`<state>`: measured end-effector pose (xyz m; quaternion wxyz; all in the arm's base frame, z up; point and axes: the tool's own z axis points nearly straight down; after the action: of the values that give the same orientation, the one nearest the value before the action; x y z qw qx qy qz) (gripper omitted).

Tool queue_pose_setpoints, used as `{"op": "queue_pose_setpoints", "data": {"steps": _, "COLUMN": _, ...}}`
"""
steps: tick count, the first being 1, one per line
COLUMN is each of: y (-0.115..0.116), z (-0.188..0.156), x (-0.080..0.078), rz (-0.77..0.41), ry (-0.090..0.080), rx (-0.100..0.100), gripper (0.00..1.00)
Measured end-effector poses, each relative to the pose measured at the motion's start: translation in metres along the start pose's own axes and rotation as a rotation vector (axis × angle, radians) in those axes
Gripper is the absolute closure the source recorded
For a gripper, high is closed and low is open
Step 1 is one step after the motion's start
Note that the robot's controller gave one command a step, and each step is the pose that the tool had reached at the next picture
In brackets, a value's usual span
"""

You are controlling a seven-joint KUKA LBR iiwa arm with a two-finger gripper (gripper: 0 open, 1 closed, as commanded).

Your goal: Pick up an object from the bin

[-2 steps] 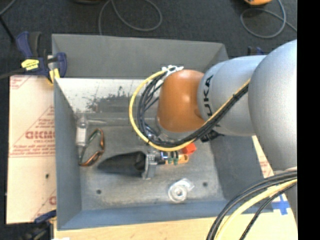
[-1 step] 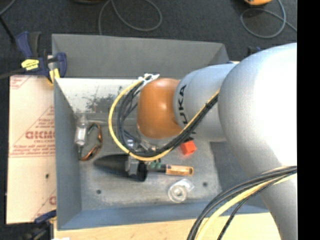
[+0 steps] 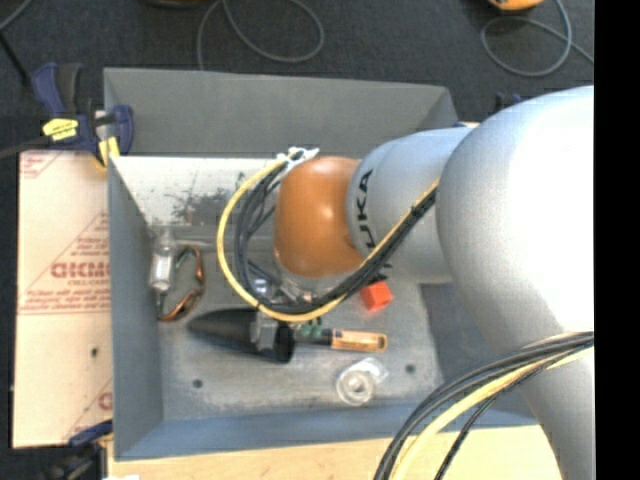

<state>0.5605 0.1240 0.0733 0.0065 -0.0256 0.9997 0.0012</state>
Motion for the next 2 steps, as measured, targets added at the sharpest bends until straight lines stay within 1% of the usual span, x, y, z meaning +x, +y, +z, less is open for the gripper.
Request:
{"op": "queue_pose_setpoints", "data": {"steps": 1, "y": -0.0016, "z": -0.1108, "x": -0.0074, "rz": 0.080, "ry": -0.002, "rx": 0.000, "gripper": 1.00}}
{"op": "queue_pose_setpoints", "data": {"steps": 2, "y": -0.0016, "z": -0.1107, "x": -0.0074, "rz": 0.080, "ry": -0.002, "rx": 0.000, "gripper": 1.00}}
